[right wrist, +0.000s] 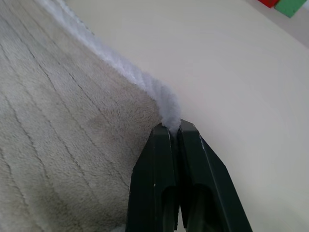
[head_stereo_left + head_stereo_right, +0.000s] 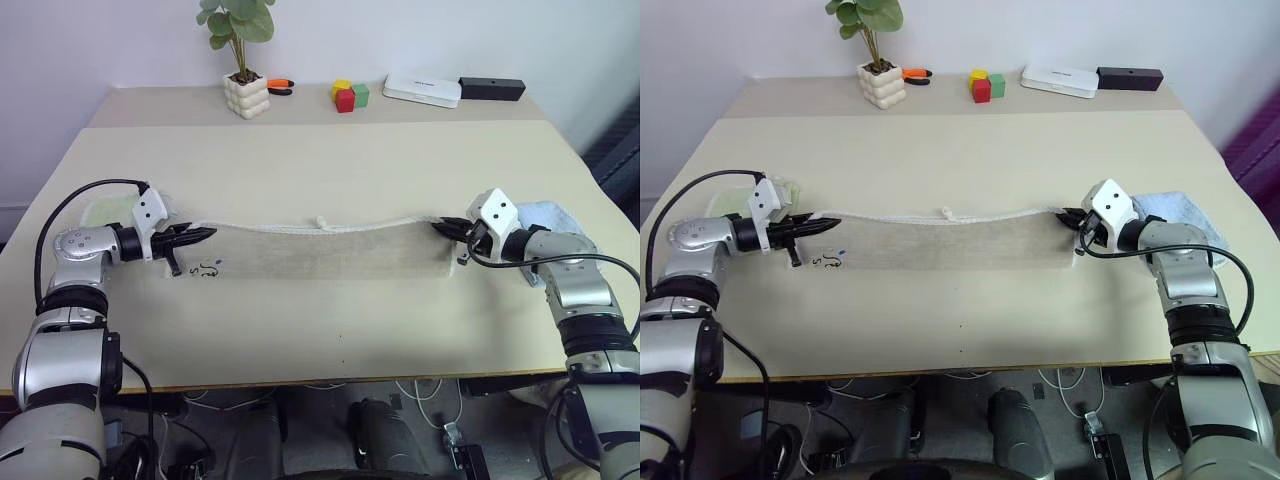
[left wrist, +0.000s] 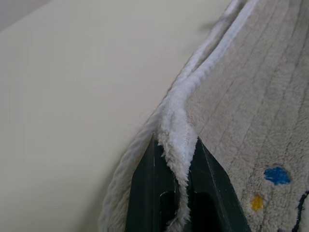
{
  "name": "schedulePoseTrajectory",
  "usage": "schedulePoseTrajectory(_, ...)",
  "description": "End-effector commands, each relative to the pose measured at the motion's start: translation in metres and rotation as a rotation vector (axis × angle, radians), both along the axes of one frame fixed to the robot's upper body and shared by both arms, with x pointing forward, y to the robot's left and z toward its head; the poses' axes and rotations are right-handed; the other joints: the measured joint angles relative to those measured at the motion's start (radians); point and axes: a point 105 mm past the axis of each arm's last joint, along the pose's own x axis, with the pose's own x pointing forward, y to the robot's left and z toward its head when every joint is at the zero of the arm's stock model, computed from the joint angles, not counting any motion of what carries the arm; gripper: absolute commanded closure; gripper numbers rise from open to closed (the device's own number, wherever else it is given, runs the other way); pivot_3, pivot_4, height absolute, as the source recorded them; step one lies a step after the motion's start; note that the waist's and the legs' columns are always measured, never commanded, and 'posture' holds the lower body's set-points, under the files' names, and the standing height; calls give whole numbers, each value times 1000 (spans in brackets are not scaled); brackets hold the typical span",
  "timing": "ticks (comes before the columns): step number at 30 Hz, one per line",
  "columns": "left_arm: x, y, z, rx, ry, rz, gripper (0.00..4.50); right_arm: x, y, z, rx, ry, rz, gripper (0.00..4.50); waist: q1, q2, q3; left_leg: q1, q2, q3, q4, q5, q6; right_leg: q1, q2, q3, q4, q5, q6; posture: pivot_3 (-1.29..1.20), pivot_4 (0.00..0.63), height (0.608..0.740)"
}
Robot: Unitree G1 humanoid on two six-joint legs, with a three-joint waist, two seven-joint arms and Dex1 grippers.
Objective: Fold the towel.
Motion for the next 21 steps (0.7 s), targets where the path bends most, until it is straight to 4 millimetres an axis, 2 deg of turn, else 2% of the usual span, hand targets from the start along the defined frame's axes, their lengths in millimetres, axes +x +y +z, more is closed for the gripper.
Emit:
schedulePoseTrajectory(1, 6, -1, 12, 10, -50, 11, 4451, 6, 2, 15, 3, -61, -2, 4500, 2, 0, 0, 0, 0, 0, 0, 0, 0, 0, 0, 0, 0, 0, 0, 0, 150, 740)
schedulePoseTrajectory(7, 8, 4, 11, 13, -41, 46, 4451, 9, 0, 16, 14, -65, -19, 4500, 1, 0, 0, 0, 0, 0, 0, 0, 0, 0, 0, 0, 0, 0, 0, 0, 150, 740)
schedulePoseTrajectory(21, 11, 4, 2, 6, -1, 87, 4451, 9, 0, 2, -20, -36, -29, 4500, 0, 0, 0, 0, 0, 0, 0, 0, 0, 0, 0, 0, 0, 0, 0, 0, 150, 740)
